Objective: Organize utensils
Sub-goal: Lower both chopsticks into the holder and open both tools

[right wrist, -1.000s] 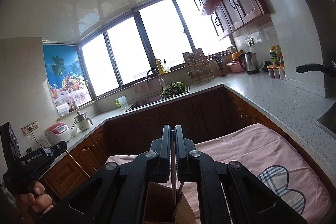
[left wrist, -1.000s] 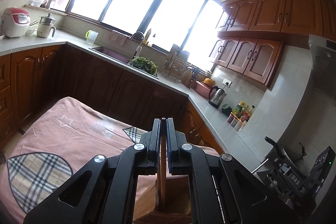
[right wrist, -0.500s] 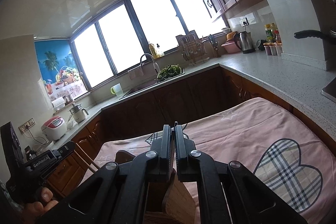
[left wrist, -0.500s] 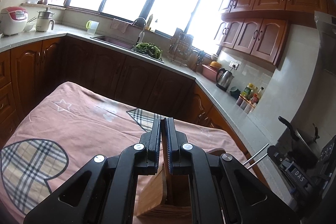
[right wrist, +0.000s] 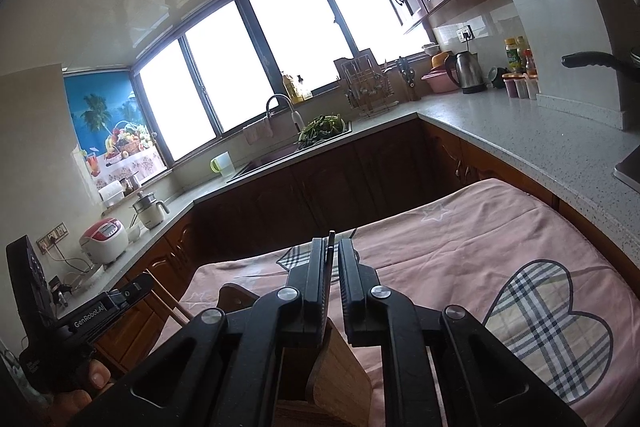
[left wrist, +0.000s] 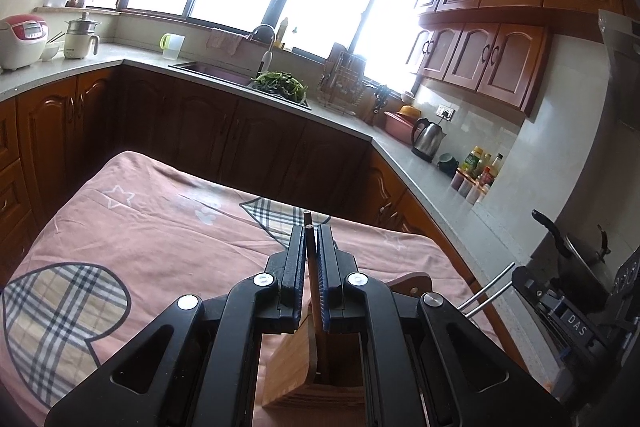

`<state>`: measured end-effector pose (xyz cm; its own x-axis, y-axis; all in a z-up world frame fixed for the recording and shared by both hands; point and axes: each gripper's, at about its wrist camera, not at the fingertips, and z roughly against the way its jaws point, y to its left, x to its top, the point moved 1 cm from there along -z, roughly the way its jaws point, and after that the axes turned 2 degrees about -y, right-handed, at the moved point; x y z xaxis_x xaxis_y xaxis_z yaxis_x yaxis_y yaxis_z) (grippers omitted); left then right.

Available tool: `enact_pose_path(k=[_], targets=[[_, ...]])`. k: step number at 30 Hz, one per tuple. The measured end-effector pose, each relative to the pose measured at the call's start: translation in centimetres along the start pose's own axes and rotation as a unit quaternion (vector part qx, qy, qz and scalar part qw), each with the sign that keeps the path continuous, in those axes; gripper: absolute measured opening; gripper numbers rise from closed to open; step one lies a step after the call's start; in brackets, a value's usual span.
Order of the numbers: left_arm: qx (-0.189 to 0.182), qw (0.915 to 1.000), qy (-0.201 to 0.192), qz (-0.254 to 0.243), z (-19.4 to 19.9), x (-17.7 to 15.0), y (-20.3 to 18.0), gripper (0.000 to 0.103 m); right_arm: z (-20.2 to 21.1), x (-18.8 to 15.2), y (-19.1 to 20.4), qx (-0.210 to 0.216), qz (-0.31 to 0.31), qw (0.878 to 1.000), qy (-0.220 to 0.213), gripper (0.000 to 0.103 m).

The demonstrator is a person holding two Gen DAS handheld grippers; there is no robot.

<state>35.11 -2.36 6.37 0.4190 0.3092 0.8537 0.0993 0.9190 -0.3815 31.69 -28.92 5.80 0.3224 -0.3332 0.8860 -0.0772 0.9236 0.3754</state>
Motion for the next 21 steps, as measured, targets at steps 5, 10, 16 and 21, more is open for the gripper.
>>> enact_pose_path(k=[5,10,16,21], targets=[[-0.006,1.0,-0.006,0.002,1.4,0.1,0.1,0.046,1.0,0.0,-0.1,0.007,0.0,1.0,-0.017,0.062],[0.006,0.9998,-0.02,0.007,4.2,0.0,0.7,0.09,2.9,0.4,-0.5,0.015,-0.009,0.999,-0.034,0.093],[0.013,0.9998,-0.004,0.014,7.1,-1.0,2.1,0.095,5.2,-0.3,-0.9,0.017,-0.019,0.999,-0.03,0.097],[0.02,0.9996,0.01,0.02,9.6,-2.1,3.1,0.095,7.0,-1.6,-1.0,0.019,-0.024,0.999,-0.011,0.097]])
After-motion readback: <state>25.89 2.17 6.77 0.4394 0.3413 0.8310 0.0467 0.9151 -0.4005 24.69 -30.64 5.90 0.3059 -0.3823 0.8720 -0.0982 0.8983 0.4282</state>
